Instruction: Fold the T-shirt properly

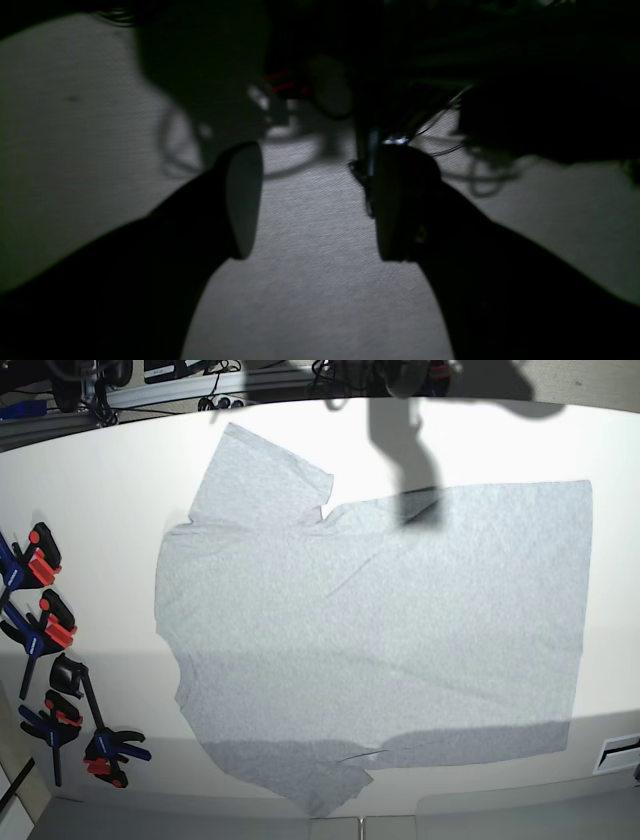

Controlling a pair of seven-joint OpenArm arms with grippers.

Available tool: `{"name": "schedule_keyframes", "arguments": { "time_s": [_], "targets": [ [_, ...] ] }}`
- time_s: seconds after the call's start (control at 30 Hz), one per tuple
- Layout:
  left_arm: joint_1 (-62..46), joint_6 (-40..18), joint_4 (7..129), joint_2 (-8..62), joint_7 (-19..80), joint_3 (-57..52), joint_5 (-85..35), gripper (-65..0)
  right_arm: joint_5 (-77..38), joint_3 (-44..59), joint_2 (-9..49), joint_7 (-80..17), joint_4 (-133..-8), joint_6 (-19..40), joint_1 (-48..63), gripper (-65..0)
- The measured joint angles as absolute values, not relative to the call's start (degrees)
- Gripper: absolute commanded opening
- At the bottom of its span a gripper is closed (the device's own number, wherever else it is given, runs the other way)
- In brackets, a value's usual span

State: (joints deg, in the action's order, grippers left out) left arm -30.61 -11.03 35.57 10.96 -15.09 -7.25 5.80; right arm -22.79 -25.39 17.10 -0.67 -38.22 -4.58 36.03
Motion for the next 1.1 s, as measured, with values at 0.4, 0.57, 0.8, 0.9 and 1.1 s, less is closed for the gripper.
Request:
{"name": "schedule_keyframes", "arguments": {
  "time_s": [0.4, 0.57, 0.8, 0.9, 1.1],
  "targets": [
    [-47.2, -11.0, 56.0, 12.7, -14.6, -7.2, 1.7, -31.9, -22.5, -25.4, 23.7, -6.4, -65.9, -5.1, 54.0, -43.5],
    [-52.2, -11.0, 72.1, 13.0, -10.7, -7.3, -10.6, -31.9, -15.4, -25.3, 27.9, -12.6, -76.4, -8.0, 57.3, -43.5],
    [-58.3, -11.0, 96.3, 13.0, 15.3, -7.2, -10.7, -31.9, -5.8, -25.4, 30.8, -28.0, -90.8, -11.6, 60.6, -43.5],
    [-58.7, -11.0, 104.0, 13.0, 27.9, -7.3, -10.8, -31.9, -4.3, -24.4, 32.1, -29.3, -96.4, -13.7, 62.1, -43.5],
    [-59.2, -11.0, 114.4, 13.0, 44.2, -7.2, -10.7, -31.9, -3.0, -19.7, 32.1, -33.3, -103.3, -13.9, 63.9, -43.5]
  ]
}}
